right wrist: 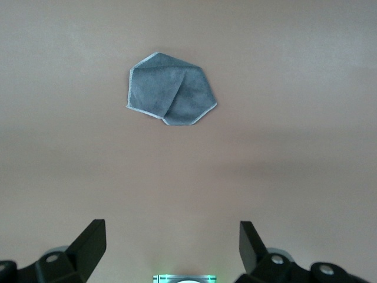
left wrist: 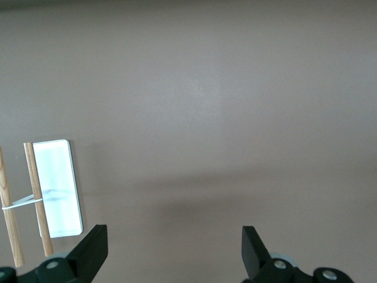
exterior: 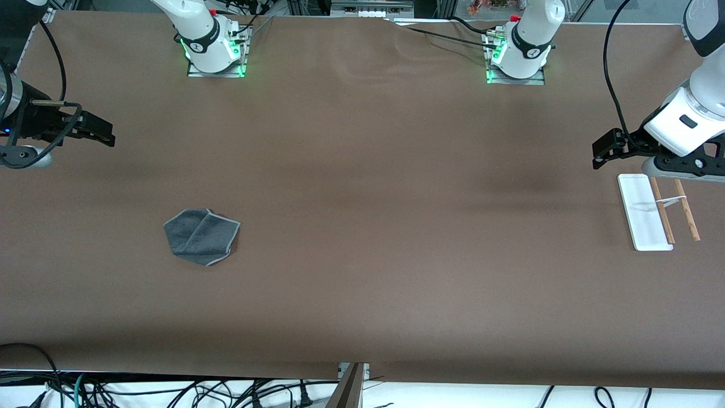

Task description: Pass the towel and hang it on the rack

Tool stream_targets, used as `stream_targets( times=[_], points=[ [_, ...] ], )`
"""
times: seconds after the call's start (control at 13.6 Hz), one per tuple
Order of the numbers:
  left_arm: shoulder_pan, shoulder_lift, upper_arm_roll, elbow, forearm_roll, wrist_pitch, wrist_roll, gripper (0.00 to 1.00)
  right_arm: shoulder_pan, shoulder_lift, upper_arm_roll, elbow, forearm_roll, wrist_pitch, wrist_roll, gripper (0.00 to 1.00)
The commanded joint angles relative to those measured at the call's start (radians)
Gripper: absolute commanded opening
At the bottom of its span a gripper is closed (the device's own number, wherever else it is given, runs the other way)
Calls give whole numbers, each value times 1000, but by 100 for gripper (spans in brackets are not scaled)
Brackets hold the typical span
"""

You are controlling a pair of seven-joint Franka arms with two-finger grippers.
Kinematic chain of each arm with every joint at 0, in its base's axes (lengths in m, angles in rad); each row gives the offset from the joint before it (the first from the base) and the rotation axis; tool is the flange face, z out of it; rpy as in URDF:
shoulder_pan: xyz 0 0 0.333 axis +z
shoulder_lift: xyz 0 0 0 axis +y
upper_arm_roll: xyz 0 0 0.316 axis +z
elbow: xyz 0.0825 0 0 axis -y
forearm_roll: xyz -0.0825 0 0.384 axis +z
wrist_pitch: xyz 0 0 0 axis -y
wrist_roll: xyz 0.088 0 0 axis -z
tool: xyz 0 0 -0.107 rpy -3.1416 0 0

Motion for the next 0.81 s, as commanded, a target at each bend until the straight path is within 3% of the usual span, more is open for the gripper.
stream_targets(
  times=[0.0, 0.52, 0.74],
  points=[
    [5, 6, 0, 19, -7, -18, 24, 100, -1, -4, 6, -1, -4, 6, 7, 100],
    [5, 6, 0, 19, -7, -18, 24, 100, 28, 28, 12, -1, 0, 30, 15, 100],
    [5, 6, 0, 19, -7, -18, 24, 100, 67, 102, 12, -4, 3, 46, 16, 100]
  ],
)
